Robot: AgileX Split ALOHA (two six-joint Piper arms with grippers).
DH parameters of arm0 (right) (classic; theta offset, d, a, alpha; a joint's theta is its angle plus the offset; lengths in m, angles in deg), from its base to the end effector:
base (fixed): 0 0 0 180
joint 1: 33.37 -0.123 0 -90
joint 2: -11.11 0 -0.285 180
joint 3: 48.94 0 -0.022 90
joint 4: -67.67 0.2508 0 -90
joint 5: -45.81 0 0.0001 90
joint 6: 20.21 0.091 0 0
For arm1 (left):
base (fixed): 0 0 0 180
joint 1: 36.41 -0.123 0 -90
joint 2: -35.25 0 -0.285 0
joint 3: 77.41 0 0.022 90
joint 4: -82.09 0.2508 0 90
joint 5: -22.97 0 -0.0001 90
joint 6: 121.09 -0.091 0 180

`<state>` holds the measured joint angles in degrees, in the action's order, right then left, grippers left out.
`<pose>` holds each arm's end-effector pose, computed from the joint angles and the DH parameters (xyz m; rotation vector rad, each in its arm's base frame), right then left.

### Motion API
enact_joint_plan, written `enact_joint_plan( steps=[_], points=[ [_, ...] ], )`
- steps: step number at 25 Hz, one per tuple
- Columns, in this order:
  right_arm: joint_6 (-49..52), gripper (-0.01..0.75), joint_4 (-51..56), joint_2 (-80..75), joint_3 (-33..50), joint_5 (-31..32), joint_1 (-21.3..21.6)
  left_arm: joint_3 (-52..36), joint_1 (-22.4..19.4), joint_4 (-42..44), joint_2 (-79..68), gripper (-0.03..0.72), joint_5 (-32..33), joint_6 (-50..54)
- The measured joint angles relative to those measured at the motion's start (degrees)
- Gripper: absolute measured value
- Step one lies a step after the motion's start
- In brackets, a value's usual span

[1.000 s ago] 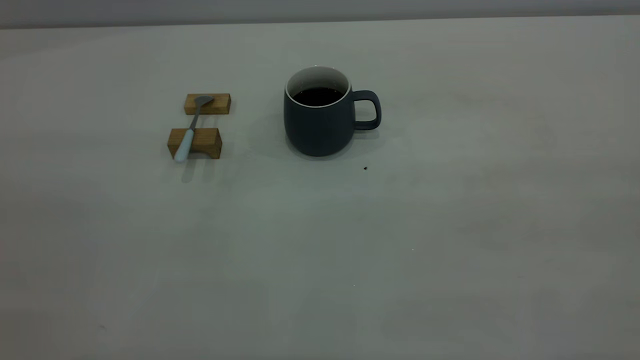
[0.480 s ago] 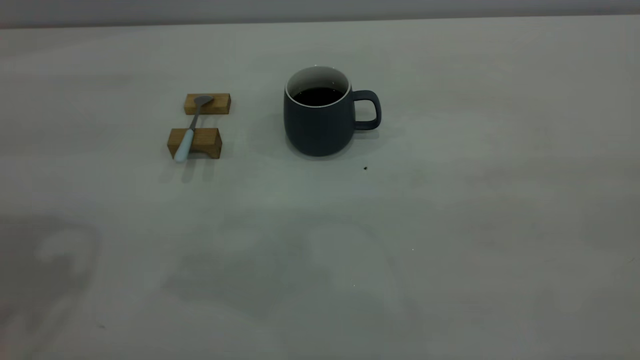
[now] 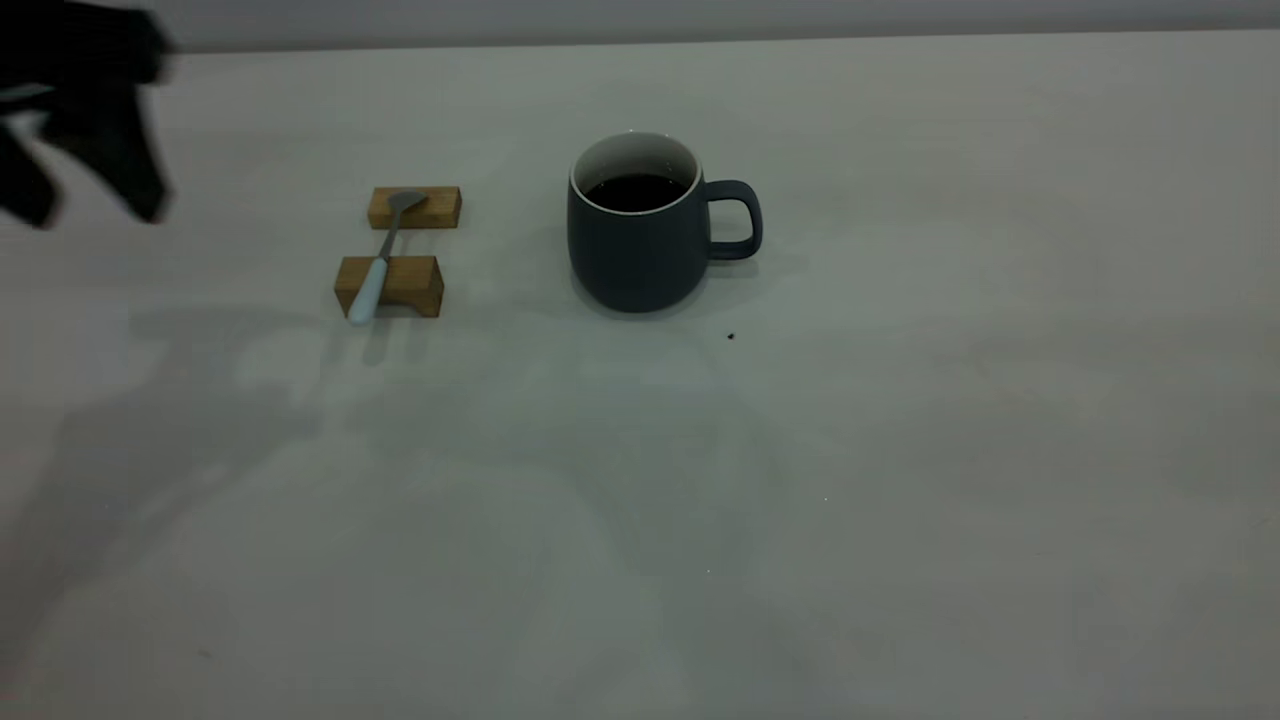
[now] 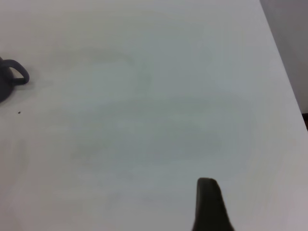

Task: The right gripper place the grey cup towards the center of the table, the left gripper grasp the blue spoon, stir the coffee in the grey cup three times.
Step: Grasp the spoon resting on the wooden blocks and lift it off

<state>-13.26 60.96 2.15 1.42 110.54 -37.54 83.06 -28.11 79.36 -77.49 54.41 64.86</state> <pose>-0.0013 -0.0097 0.2637 0.0591 2.1580 -0.0314 0.3322 -0.0507 0.1461 0.0056 2.8618 -0.0943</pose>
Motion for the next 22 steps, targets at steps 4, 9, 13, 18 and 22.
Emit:
enact_joint_plan(
  steps=[4, 9, 13, 18, 22],
  points=[
    [0.0, 0.535, 0.0, 0.0, 0.0, 0.0, 0.0, 6.1, 2.3, 0.1, -8.6, 0.594, -0.2, 1.4],
    [0.0, 0.535, 0.0, 0.0, 0.0, 0.0, 0.0, 13.1, 4.4, 0.2, -16.5, 0.590, -0.3, 2.1],
    [0.0, 0.535, 0.0, 0.0, 0.0, 0.0, 0.0, 17.0, 4.9, 0.2, -21.1, 0.589, -0.3, 3.1],
    [0.0, 0.535, 0.0, 0.0, 0.0, 0.0, 0.0, 19.7, 4.9, 0.2, -24.7, 0.589, -0.2, 4.3],
    [0.0, 0.535, 0.0, 0.0, 0.0, 0.0, 0.0, 21.2, 4.9, 0.2, -27.4, 0.589, -0.2, 4.4]
  ],
)
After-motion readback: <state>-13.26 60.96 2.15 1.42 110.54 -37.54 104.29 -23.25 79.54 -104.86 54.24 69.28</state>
